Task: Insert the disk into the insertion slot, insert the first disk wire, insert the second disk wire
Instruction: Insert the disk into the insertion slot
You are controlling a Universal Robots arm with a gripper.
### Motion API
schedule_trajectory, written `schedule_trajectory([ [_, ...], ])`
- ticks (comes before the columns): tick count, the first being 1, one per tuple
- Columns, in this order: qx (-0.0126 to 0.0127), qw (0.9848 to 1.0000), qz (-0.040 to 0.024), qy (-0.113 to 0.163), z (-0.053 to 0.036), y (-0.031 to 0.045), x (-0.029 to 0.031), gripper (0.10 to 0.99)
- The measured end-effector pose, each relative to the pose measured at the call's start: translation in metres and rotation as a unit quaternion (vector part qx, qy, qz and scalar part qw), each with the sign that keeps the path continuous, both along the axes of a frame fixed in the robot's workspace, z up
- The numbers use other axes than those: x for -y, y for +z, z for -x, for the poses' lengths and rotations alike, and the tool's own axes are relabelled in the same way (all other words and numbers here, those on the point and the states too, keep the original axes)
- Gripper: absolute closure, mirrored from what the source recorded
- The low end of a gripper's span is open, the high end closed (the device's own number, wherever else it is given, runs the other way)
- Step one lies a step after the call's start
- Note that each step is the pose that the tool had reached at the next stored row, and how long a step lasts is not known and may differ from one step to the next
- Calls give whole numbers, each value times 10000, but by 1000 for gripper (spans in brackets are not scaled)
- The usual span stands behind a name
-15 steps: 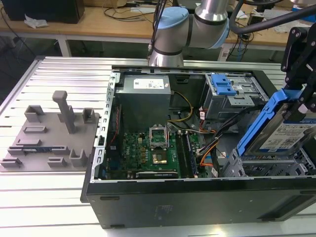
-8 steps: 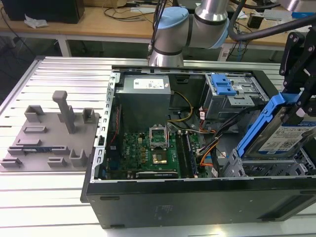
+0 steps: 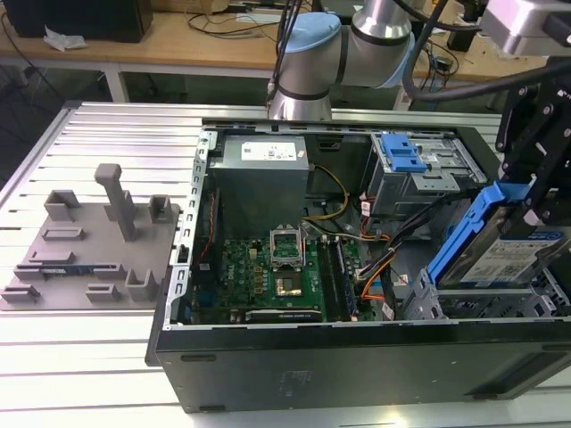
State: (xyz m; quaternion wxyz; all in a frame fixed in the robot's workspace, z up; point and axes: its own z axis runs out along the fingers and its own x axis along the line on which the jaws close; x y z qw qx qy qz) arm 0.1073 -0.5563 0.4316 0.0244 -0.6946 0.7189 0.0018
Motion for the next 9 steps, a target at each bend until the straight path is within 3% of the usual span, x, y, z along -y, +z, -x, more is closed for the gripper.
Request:
schedule_trajectory([
  [9, -1, 10000, 0, 0, 0, -171, 7, 722],
])
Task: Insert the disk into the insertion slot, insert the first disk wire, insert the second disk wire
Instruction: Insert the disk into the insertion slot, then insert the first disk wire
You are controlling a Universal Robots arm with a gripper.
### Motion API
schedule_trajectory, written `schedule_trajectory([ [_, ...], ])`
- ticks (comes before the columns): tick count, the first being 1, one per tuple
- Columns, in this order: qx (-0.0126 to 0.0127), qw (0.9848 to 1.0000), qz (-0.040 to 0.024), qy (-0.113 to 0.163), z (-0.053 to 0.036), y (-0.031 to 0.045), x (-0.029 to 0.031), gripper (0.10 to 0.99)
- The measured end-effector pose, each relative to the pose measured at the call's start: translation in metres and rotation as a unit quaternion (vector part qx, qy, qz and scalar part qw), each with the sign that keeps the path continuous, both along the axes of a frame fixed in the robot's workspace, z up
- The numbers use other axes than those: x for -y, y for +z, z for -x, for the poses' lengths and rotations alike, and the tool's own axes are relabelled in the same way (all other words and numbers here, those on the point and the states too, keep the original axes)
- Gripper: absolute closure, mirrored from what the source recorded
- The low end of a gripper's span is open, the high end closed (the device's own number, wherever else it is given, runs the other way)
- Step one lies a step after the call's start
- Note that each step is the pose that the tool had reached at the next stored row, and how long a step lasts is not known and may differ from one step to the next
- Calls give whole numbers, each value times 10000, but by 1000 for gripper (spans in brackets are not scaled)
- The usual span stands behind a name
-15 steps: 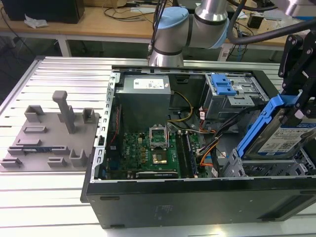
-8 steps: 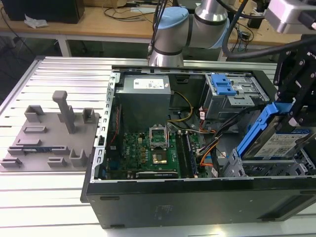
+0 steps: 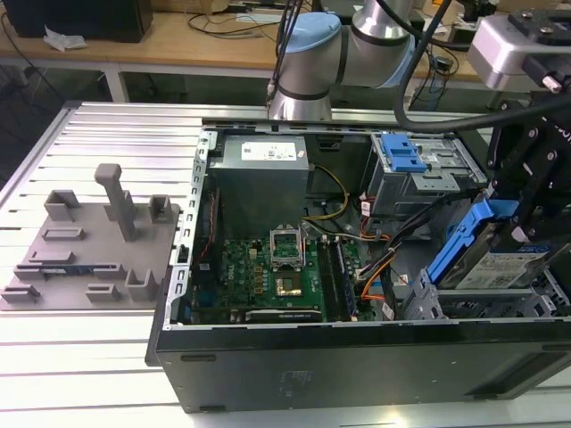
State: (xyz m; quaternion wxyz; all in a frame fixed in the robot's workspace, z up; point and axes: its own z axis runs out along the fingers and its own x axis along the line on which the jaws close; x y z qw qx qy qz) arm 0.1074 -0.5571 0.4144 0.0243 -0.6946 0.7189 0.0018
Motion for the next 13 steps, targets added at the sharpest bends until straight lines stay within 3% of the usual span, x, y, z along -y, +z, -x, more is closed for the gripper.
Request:
schedule_trajectory([
  [3, -2, 10000, 1, 0, 0, -38, 5, 710],
  [5, -2, 10000, 0, 0, 0, -41, 6, 584],
  [13, -2, 10000, -3, 0, 0, -42, 6, 584],
])
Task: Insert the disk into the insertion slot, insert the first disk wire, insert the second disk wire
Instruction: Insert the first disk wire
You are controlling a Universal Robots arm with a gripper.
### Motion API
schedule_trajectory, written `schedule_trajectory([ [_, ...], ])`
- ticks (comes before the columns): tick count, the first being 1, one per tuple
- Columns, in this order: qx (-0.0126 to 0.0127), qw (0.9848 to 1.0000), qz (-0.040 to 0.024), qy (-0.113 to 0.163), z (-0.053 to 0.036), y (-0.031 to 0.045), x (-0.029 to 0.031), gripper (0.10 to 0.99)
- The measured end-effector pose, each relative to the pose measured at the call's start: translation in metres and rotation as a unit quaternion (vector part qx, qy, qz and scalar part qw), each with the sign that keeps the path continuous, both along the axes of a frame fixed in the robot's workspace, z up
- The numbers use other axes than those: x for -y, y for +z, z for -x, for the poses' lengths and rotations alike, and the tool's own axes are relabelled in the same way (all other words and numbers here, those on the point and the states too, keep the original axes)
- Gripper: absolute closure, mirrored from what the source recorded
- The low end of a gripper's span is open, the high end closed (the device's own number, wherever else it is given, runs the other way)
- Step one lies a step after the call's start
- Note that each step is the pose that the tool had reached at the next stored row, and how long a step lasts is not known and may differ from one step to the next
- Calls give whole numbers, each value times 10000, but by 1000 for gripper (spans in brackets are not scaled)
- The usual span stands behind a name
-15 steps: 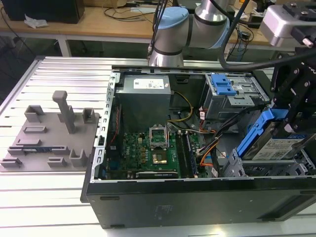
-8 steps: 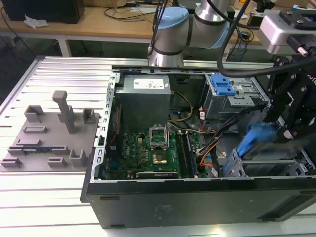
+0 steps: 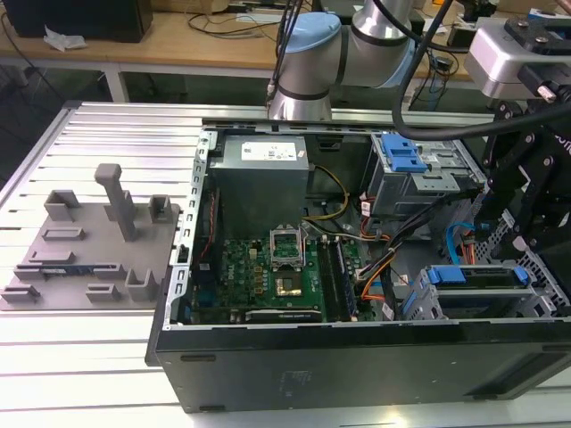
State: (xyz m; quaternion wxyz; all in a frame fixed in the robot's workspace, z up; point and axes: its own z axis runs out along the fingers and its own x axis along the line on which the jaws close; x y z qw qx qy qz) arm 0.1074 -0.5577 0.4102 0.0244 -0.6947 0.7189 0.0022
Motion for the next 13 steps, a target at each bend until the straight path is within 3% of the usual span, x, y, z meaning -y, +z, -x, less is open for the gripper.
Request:
schedule_trajectory([
  [10, 0, 10000, 3, 0, 0, 0, -4, 584],
  [13, 0, 10000, 54, 0, 0, 1, -66, 584],
])
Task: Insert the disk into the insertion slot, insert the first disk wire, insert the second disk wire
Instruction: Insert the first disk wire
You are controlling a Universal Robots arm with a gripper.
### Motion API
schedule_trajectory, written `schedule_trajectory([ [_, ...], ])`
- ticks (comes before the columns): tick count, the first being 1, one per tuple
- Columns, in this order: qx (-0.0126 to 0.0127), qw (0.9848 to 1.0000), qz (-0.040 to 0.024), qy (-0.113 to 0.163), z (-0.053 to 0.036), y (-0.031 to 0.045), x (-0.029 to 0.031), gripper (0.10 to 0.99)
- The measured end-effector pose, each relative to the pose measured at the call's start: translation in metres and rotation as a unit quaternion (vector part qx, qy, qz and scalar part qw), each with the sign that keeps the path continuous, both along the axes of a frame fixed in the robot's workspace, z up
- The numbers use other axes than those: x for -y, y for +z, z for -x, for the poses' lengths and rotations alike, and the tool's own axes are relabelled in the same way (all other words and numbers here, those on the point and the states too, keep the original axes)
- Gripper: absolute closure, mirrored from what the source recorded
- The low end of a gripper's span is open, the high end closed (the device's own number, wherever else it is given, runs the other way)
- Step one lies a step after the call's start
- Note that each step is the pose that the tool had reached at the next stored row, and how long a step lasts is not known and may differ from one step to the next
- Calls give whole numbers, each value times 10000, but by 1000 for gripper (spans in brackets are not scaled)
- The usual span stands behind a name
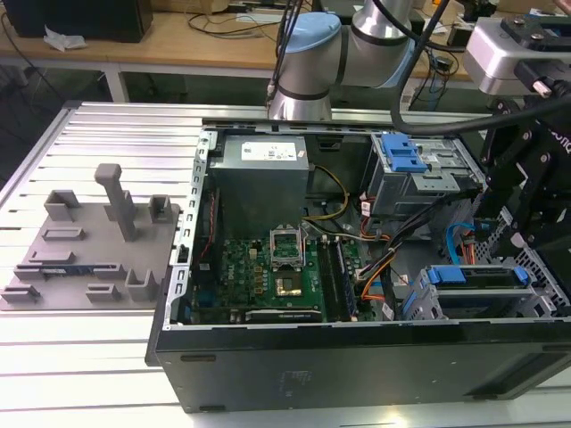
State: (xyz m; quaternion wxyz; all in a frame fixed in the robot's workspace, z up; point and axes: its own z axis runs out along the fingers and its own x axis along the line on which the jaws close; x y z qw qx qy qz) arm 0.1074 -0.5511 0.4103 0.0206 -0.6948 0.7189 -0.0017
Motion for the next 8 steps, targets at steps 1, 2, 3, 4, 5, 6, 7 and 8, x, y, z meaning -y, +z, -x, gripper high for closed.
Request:
schedule_trajectory([
  [1, 0, 10000, 75, 0, 0, -2, -88, 584],
  [2, 0, 9997, 231, 0, 0, -1, -241, 584],
  [3, -4, 9992, 398, 0, 0, -2, -330, 584],
  [4, -16, 9984, 562, 1, -1, -3, -368, 584],
  [5, -27, 9978, 657, 1, 0, -3, -382, 584],
  [6, -39, 9972, 753, 1, 0, -2, -396, 584],
  [7, -48, 9965, 833, 1, 0, -3, -409, 584],
  [8, -58, 9956, 935, 1, 0, -3, -426, 584],
])
